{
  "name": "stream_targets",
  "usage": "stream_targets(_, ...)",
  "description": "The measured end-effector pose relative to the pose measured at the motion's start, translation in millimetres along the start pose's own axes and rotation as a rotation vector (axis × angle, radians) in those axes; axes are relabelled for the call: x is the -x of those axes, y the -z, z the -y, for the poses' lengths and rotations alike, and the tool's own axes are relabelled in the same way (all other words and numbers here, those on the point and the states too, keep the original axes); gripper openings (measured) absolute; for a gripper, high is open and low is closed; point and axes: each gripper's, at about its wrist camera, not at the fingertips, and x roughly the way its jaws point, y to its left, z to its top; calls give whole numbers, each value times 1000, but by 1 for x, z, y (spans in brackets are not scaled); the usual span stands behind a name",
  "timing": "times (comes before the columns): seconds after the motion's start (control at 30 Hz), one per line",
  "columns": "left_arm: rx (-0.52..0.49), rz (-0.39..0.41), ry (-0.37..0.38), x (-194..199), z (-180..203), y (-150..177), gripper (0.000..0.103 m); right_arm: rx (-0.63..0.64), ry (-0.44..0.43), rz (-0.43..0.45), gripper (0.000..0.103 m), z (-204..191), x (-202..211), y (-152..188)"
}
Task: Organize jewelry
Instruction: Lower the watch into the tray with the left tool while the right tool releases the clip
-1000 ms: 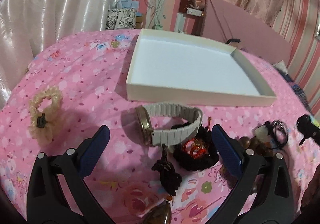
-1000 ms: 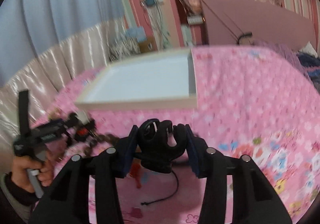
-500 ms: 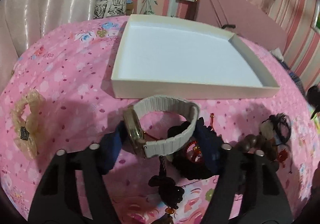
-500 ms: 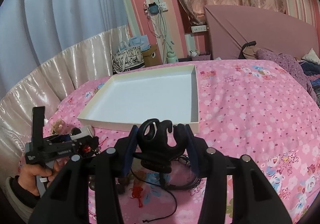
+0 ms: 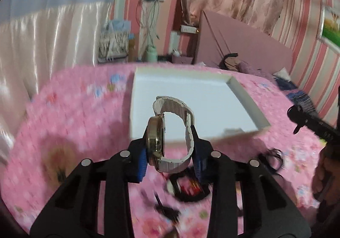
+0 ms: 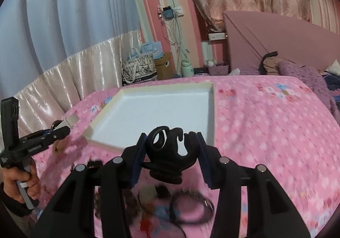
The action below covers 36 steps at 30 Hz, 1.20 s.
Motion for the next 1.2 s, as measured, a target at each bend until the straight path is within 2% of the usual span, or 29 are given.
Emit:
stream_targets(0.13,-2,-29,-40,-40,-8,-18,33,11,13,-64,46,2,-50,-18)
stream_targets(0.27,-4,-112,-70,-82,-11,-20,33,1,57,-162,46,16,-96,-23)
stream_targets(0.47,-9,-169,-66,-101,-13,-9,34,100,90,-294,46,21,-130,-15)
stream_targets(0.53,-2,-174,-59,-103,-13,-6,34,120,90,-297,45,24,-129,-7)
stream_targets(0.6,-14,-180,-60,-107,-8,-6,35,173,146,-290,45,21,-126,-2)
stream_targets(0.8,-67,-199,-73,-124,11,-7,34,160,222,-279,45,41,-119,-1)
stream_targets(1.0,-75,-207,-134,-129,18,-7,34,141,215,-258,45,48,-113,1)
stream_targets(1.2,-93,-214,-147,-132,18,-10,34,116,236,-241,45,44,-112,5)
